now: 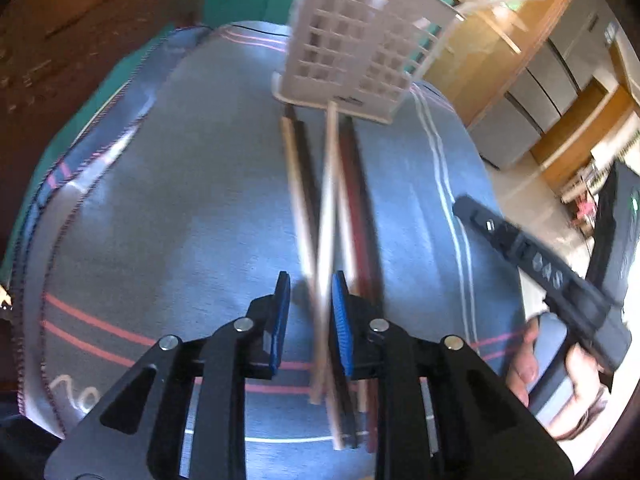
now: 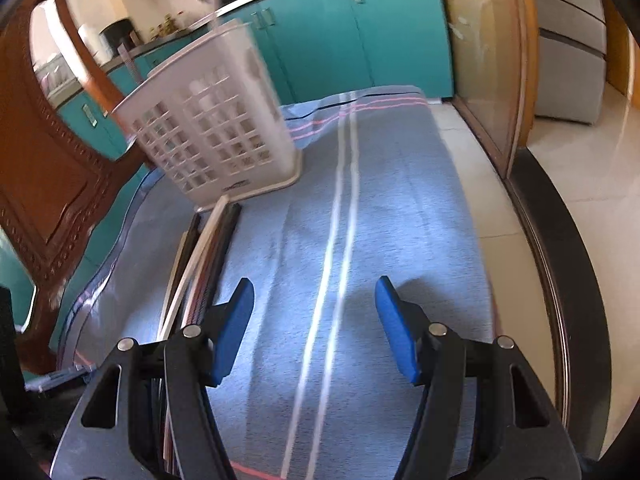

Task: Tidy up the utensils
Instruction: 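Move both open tools back down to the remaining chopsticks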

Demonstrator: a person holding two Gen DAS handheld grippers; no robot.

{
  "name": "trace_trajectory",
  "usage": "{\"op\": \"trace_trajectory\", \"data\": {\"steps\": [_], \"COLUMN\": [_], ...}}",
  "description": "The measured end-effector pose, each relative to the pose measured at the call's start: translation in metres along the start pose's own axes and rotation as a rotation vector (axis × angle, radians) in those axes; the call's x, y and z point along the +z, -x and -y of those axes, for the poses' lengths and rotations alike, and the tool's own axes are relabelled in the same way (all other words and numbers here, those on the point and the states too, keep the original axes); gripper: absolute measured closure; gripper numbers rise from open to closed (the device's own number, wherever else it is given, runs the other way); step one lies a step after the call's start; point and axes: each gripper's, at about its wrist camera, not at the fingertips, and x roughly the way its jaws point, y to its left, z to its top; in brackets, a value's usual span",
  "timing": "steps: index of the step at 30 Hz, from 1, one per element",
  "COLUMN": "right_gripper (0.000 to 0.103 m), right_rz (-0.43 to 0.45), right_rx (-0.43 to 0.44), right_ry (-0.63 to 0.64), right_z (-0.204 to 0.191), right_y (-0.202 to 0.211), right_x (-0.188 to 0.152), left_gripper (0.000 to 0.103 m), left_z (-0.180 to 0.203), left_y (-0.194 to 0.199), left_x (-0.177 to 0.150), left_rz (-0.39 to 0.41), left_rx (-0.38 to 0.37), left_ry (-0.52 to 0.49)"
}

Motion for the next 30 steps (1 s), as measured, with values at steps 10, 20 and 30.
{"op": "trace_trajectory", "data": {"steps": [10,20,30], "right_gripper": [0.041,0.048,0.049], "right_rz": [-0.124,-0.186,-0.235], "right_rx": [-0.061,-0.098,-0.095], "right_ry": [0.325,0.209,0.191], "right_z": [-0.078,-0.068,-0.084], "right_y": [-0.033,-0.037,-0.052], "right_x": [-0.020,-0.009,0.007], "left_gripper": [0.073,0.059,0.095], "left_z": [-0.021,-0.013,-0.001], "left_y": [0.003,0.006,0.016], "left_x": [0.001,-0.006,-0.031], "left_rz": [-0.004,-0.003,0.021], "left_rx": [0.061,0.052,0.175], "left_ry": [0.029,-0.028,-0.130]}}
